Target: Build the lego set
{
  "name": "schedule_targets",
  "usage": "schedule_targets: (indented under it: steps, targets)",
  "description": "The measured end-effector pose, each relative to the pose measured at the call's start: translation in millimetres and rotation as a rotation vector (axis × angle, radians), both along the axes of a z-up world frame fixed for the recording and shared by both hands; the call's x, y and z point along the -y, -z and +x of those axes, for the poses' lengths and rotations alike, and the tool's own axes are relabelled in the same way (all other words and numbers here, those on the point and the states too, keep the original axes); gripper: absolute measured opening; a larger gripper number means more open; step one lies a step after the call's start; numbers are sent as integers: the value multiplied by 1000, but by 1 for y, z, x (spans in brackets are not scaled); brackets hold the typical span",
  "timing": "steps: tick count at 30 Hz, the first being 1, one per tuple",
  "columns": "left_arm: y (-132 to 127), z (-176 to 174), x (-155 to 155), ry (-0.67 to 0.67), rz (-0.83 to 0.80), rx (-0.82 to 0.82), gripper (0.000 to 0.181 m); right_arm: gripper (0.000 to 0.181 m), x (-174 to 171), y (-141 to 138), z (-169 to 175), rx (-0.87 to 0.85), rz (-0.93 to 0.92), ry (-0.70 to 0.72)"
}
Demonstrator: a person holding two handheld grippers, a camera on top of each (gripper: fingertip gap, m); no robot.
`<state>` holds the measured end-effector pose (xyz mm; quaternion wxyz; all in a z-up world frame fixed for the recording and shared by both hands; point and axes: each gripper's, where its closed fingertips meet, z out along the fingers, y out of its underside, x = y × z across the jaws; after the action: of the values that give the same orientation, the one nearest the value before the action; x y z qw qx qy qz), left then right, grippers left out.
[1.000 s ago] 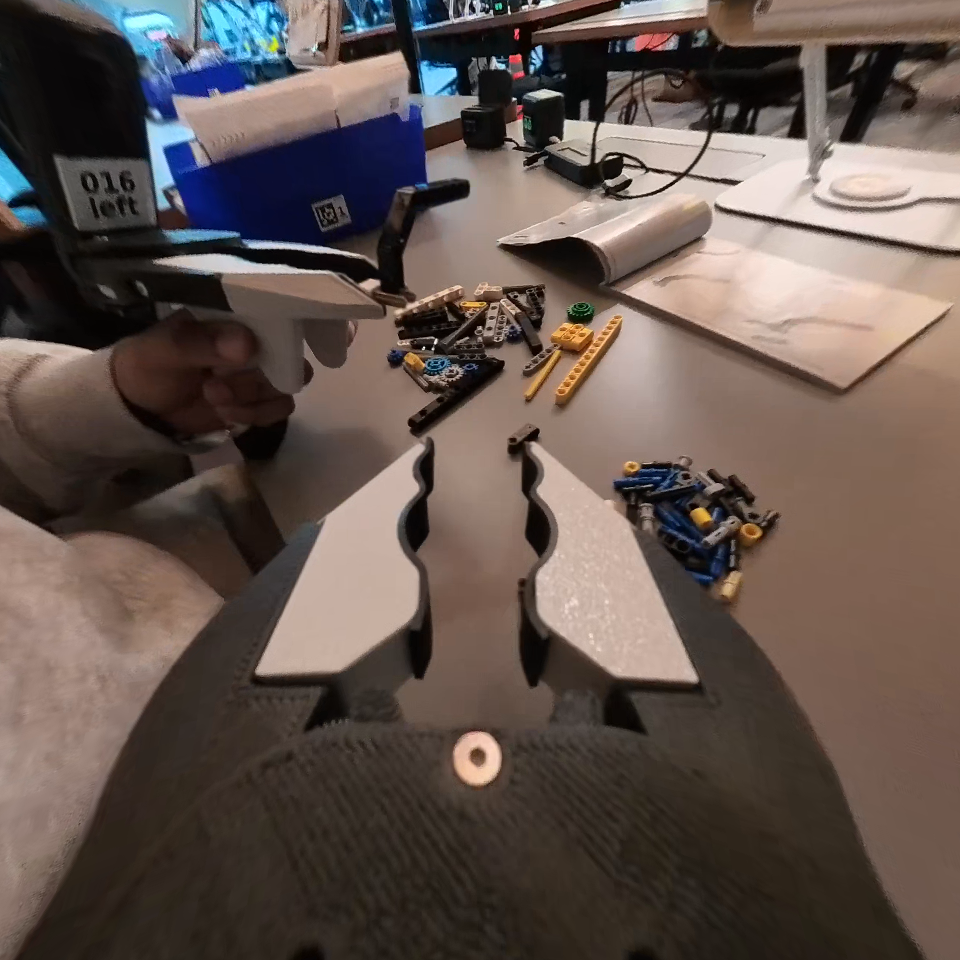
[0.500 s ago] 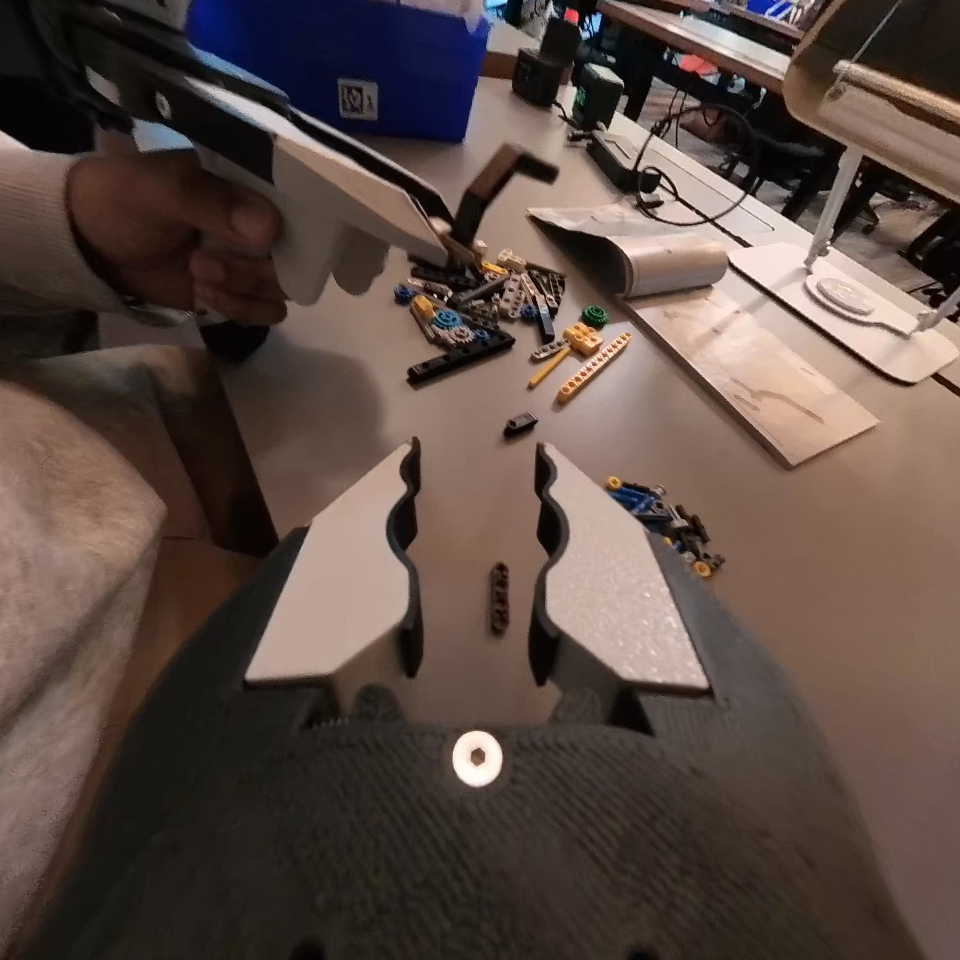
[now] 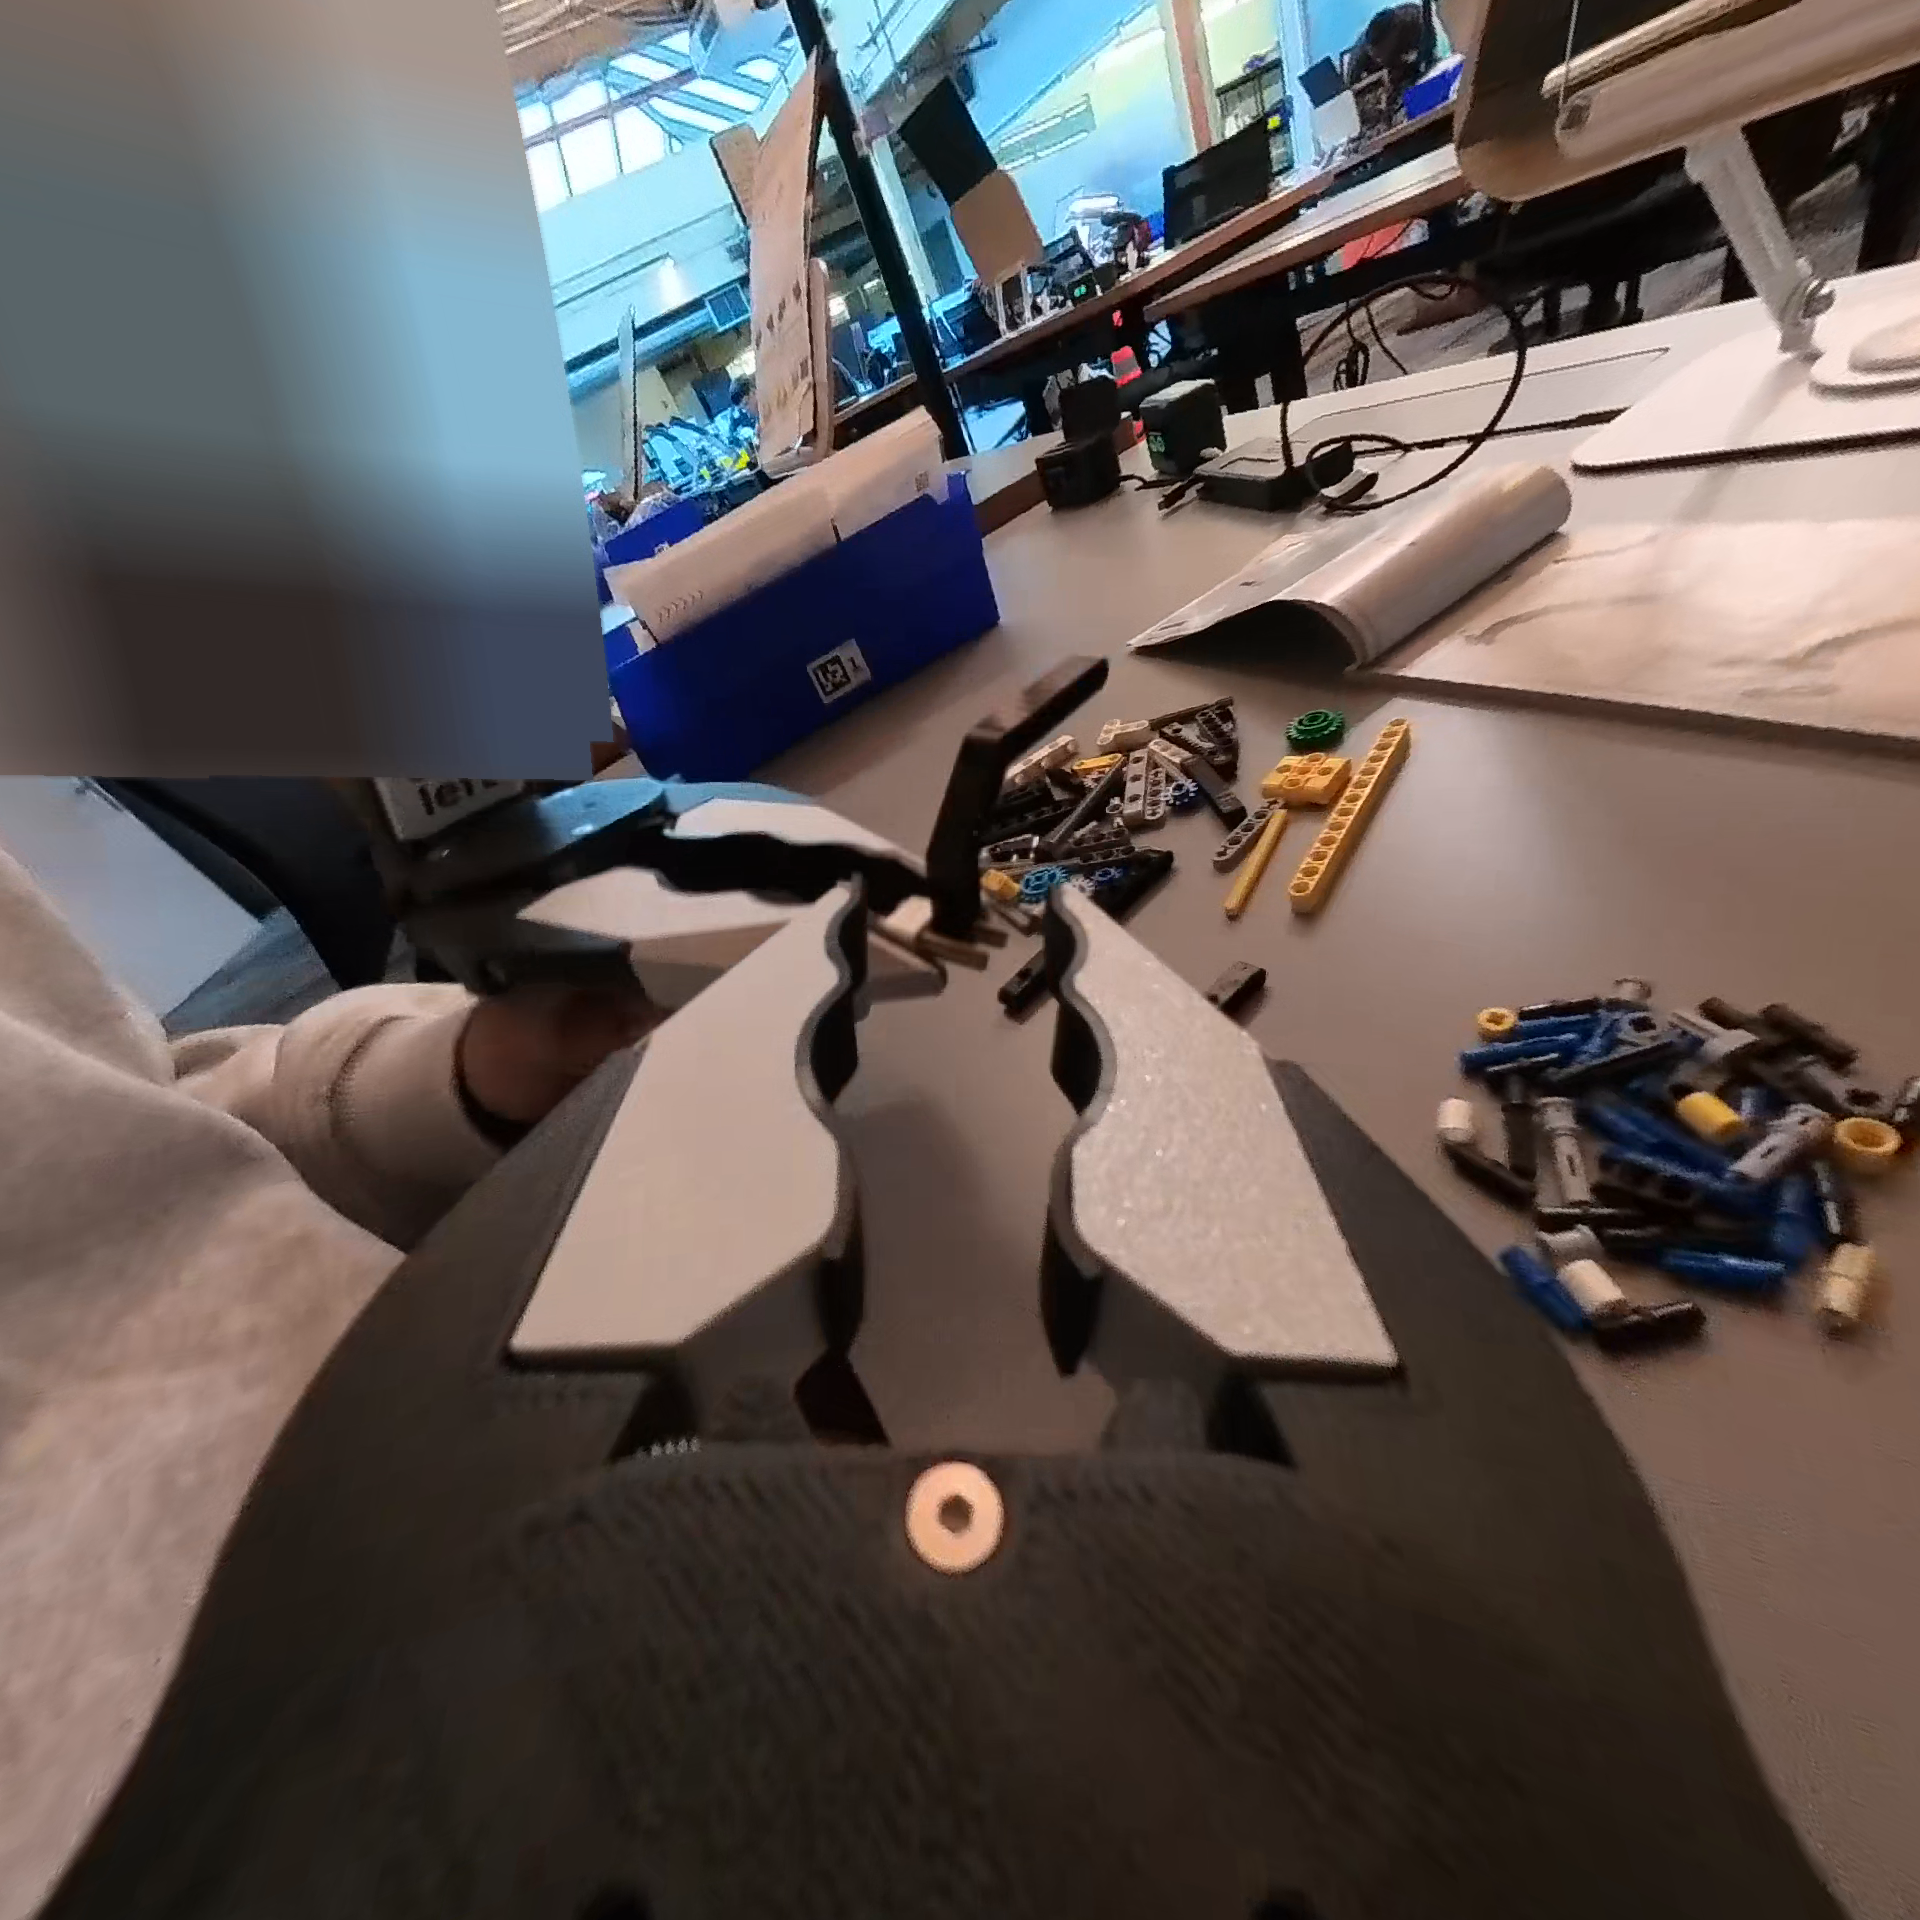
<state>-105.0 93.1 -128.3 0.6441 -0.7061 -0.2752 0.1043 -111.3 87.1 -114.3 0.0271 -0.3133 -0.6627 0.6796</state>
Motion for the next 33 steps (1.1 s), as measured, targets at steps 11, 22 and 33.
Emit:
schedule_targets:
  steps: [11,22,33]
  targets:
    - [3,20,-18,89,-44,-70,26,7,-7,-2,2,93,-77,-44]
    - [-20,31,-6,280,220,101,33,6,-12,-4,17,145,-142,-249]
    - [-30,34,-4,375,410,302,16,6,9,-5,47,120,-139,-431]
